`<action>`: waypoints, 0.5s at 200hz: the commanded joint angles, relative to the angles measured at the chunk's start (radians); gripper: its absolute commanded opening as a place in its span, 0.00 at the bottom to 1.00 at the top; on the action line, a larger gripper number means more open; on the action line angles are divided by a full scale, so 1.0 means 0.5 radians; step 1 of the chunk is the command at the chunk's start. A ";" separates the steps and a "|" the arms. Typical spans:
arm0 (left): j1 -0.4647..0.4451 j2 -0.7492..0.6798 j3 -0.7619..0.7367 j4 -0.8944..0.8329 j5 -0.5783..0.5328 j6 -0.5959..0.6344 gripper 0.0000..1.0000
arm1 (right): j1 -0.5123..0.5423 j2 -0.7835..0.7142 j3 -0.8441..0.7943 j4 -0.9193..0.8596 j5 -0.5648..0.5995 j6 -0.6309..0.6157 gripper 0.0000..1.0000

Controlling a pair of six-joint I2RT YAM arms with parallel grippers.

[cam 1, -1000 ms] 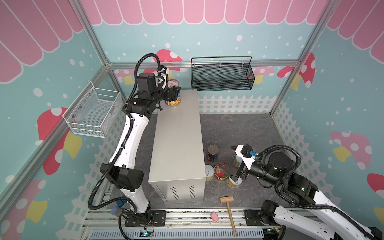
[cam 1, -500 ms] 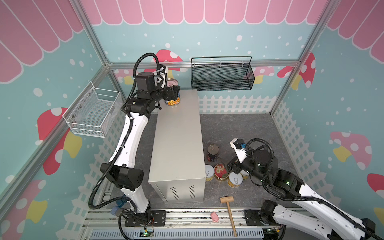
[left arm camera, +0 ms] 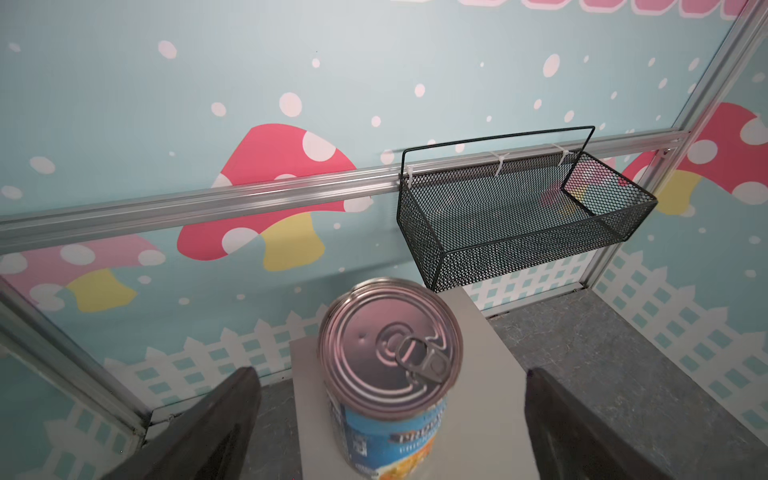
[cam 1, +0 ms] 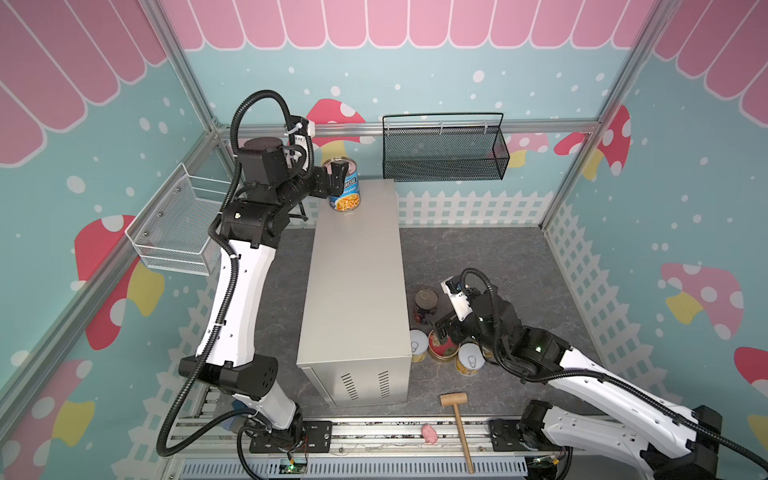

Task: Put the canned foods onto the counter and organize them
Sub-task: 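Set the soup can at the cabinet's far end and open the left gripper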

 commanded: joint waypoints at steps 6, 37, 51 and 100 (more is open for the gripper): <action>0.011 -0.220 -0.144 -0.257 0.061 -0.068 0.99 | -0.094 0.159 0.085 -0.055 -0.094 0.097 1.00; -0.020 -0.563 -0.587 -0.267 0.165 -0.063 0.99 | -0.228 0.281 0.099 -0.007 -0.214 0.088 1.00; -0.069 -0.715 -0.757 -0.242 0.217 -0.070 0.99 | -0.265 0.313 0.086 0.036 -0.202 0.082 0.99; -0.355 -1.044 -1.095 -0.247 0.325 -0.005 0.99 | -0.384 0.517 0.123 0.069 -0.315 0.048 0.99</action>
